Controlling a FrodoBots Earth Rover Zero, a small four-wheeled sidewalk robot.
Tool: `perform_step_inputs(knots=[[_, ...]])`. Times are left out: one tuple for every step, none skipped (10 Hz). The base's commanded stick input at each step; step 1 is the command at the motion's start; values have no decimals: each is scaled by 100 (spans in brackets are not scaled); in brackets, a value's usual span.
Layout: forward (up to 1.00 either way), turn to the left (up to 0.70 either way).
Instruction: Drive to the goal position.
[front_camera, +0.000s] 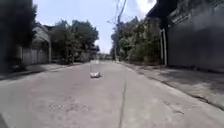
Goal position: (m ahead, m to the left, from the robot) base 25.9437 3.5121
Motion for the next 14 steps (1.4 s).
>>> perform_step_inputs(knots=[[100, 0], [100, 0], [100, 0], [100, 0], [100, 0], [100, 0], [100, 0], [100, 0], [100, 0], [100, 0], [100, 0], [100, 0], [100, 1], [100, 12]])
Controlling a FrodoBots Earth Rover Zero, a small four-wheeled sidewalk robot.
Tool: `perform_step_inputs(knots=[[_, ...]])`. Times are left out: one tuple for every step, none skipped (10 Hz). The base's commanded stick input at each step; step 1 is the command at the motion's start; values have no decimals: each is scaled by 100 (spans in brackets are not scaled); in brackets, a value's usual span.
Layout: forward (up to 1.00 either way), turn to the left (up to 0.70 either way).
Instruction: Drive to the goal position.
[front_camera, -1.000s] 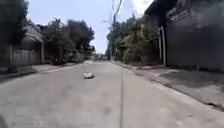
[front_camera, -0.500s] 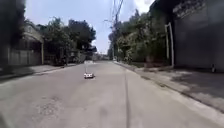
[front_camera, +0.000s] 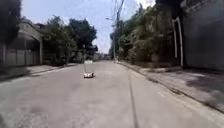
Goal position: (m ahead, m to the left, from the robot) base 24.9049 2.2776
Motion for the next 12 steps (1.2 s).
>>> perform_step_inputs(knots=[[100, 38], [100, 14], [100, 6], [100, 0], [100, 0], [100, 0], [100, 0], [100, 0], [100, 0], [100, 0], [100, 0], [100, 0]])
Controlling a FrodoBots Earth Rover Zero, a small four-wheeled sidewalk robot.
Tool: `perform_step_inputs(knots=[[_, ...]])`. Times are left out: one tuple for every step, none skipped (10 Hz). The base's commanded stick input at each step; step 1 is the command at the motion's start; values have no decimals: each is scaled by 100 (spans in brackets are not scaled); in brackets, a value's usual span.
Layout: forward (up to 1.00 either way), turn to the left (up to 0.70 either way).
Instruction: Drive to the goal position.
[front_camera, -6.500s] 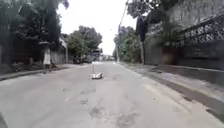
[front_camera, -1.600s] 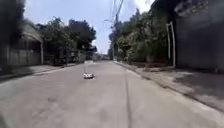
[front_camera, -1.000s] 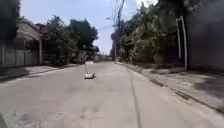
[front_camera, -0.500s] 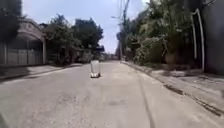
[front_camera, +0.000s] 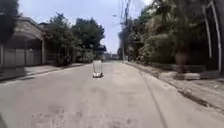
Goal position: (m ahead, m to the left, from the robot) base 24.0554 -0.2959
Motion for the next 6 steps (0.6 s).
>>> perform_step_inputs(knots=[[100, 0], [100, 0], [100, 0], [100, 0], [100, 0], [100, 0]])
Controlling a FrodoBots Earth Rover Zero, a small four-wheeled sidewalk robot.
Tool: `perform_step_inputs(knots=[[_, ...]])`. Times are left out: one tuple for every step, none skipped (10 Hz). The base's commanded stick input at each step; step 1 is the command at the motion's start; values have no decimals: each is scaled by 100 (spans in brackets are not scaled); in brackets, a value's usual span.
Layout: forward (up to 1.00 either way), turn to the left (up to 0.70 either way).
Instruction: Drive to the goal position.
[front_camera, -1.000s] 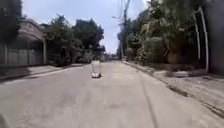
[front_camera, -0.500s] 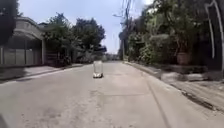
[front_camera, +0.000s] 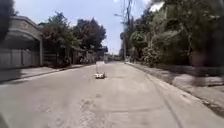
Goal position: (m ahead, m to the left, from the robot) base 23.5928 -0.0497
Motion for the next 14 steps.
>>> perform_step_inputs(knots=[[100, 0], [100, -3], [100, -13], [100, -40], [100, -40], [100, -24], [100, -8], [100, 0], [100, 0], [100, 0], [100, 0], [100, 0], [100, 0], [100, 0]])
